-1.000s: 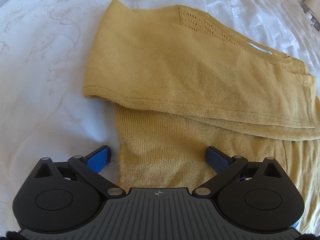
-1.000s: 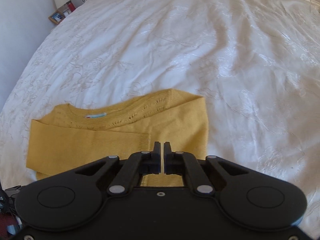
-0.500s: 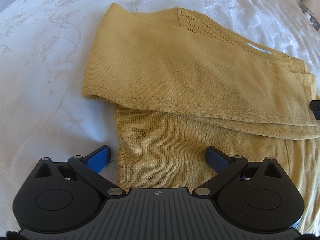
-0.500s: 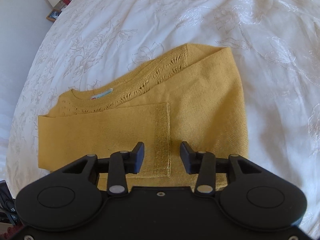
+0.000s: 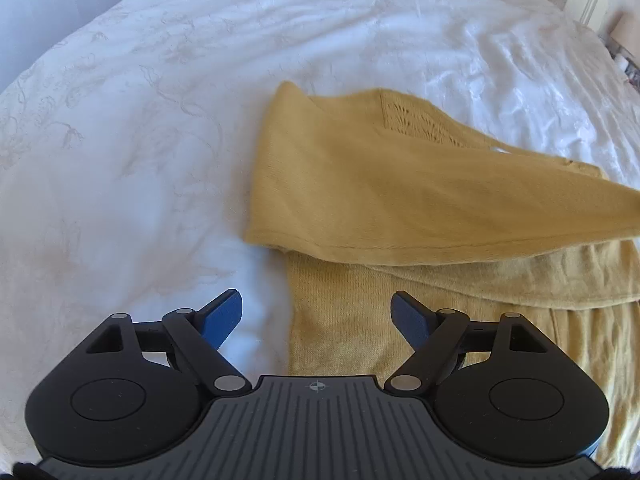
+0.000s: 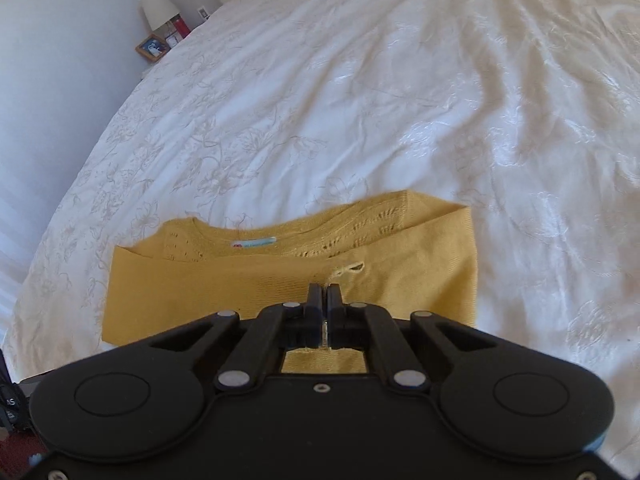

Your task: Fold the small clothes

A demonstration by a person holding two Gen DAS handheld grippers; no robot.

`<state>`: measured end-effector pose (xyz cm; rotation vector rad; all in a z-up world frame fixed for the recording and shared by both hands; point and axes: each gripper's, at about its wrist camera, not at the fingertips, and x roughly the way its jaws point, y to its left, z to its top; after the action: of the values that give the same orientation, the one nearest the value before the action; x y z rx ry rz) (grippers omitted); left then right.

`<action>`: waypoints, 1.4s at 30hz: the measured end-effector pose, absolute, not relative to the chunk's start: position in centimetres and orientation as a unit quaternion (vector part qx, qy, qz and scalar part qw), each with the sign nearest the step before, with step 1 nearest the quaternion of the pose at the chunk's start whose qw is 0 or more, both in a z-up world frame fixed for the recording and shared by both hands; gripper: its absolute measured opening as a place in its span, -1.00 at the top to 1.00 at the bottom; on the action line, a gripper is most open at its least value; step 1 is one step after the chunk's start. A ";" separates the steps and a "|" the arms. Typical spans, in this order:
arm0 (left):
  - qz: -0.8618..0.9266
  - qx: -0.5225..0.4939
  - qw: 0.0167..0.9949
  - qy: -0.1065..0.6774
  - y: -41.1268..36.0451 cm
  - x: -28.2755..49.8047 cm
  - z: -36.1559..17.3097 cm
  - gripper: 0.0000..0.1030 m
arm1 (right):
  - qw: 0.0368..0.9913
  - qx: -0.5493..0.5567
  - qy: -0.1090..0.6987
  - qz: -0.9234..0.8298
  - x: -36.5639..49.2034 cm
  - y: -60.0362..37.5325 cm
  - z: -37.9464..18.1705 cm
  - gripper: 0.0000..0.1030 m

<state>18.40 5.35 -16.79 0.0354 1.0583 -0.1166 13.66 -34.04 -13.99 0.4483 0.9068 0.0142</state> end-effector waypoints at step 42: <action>-0.106 0.008 0.827 0.551 8.3 14.2 -17.4 -0.81 | 0.841 0.189 0.505 -0.039 4.6 -33.7 -18.7 -0.77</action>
<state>14.19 8.31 -17.42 0.0172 1.1706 -0.2257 4.60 -33.72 -18.67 0.3995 1.0663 -0.0824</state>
